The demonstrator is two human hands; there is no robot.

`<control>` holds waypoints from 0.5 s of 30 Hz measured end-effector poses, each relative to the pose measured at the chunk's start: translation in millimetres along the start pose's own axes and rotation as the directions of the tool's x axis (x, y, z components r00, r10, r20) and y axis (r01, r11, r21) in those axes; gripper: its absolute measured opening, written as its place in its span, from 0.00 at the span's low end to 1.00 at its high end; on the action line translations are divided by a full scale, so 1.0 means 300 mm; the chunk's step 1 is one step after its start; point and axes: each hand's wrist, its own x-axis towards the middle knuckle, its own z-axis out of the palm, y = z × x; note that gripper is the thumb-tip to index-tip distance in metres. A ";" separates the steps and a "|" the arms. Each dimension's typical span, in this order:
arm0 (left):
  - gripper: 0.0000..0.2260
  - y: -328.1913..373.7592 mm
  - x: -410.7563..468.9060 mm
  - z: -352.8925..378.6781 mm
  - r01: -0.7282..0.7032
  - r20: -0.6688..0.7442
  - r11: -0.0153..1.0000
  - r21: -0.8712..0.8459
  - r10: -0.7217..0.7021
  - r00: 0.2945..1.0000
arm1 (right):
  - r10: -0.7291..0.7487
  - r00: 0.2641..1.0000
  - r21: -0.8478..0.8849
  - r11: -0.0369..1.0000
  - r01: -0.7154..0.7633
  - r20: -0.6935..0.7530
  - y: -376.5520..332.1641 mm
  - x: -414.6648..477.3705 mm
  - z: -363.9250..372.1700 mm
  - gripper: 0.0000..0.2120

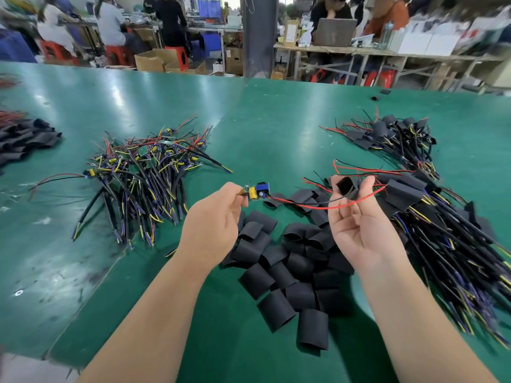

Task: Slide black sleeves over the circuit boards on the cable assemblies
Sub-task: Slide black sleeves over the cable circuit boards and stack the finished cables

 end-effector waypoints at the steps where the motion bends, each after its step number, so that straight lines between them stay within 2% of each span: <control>1: 0.18 0.001 0.000 0.001 -0.001 0.001 1.000 0.003 0.001 1.000 | 0.014 1.000 0.029 0.999 -0.014 0.013 0.002 -0.005 0.008 0.12; 4: 0.18 -0.002 0.003 0.003 0.016 -0.002 1.000 0.009 -0.016 1.000 | 0.043 0.997 0.090 0.995 -0.048 0.060 -0.004 -0.019 0.027 0.12; 10: 0.17 -0.017 0.003 -0.003 0.064 -0.054 0.997 0.036 -0.062 0.997 | 0.063 0.989 -0.039 0.998 -0.058 0.135 -0.004 -0.037 0.040 0.17; 13: 0.20 -0.018 0.002 -0.007 0.068 -0.036 0.992 0.101 -0.065 0.997 | 0.049 0.988 -0.032 0.998 -0.045 0.144 -0.007 -0.043 0.043 0.18; 15: 0.18 -0.016 0.002 -0.007 0.069 -0.015 0.985 0.157 -0.067 0.998 | 0.040 0.989 -0.016 0.999 -0.039 0.140 -0.011 -0.043 0.043 0.18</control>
